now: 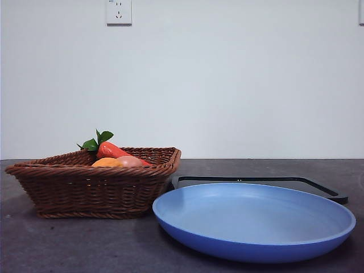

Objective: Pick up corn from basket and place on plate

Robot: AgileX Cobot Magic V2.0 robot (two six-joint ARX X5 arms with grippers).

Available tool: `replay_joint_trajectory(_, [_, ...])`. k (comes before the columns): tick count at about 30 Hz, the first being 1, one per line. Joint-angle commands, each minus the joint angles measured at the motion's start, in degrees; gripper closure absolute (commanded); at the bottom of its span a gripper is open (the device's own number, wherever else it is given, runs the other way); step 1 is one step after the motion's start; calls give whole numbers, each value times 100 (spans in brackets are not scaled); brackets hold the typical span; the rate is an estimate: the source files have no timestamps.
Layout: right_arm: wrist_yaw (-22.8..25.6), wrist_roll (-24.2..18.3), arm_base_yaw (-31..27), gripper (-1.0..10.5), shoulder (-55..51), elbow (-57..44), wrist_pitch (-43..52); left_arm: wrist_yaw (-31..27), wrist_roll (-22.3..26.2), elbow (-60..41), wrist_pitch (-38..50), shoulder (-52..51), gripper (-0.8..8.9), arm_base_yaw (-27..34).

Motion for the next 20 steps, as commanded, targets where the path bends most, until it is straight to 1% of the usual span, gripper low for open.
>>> replay_joint_trajectory(1, [2, 811, 9, 945, -13, -17, 63, 31, -601, -39, -66, 2, 806, 20])
replay_joint_trajectory(4, [0, 1255, 9, 945, -13, 0, 131, 131, -697, 33, -70, 2, 806, 20])
replay_joint_trajectory(8, [4, 1537, 9, 945, -13, 138, 140, 402, -778, 249, -188, 13, 806, 20])
replay_joint_trajectory(11, [4, 1547, 9, 945, -7, 404, 7, 409, -835, 529, -468, 59, 806, 20])
replay_joint_trajectory(15, [7, 1517, 9, 945, 87, 933, -428, 439, -817, 960, -704, 273, 806, 20])
replay_joint_trajectory(18, [-9, 1506, 11, 945, 332, 1357, -758, 680, -715, 1305, -708, 601, 806, 20])
replay_joint_trajectory(20, [-74, 1504, 33, 945, 584, 1668, -914, 938, -581, 1567, -721, 931, 806, 20])
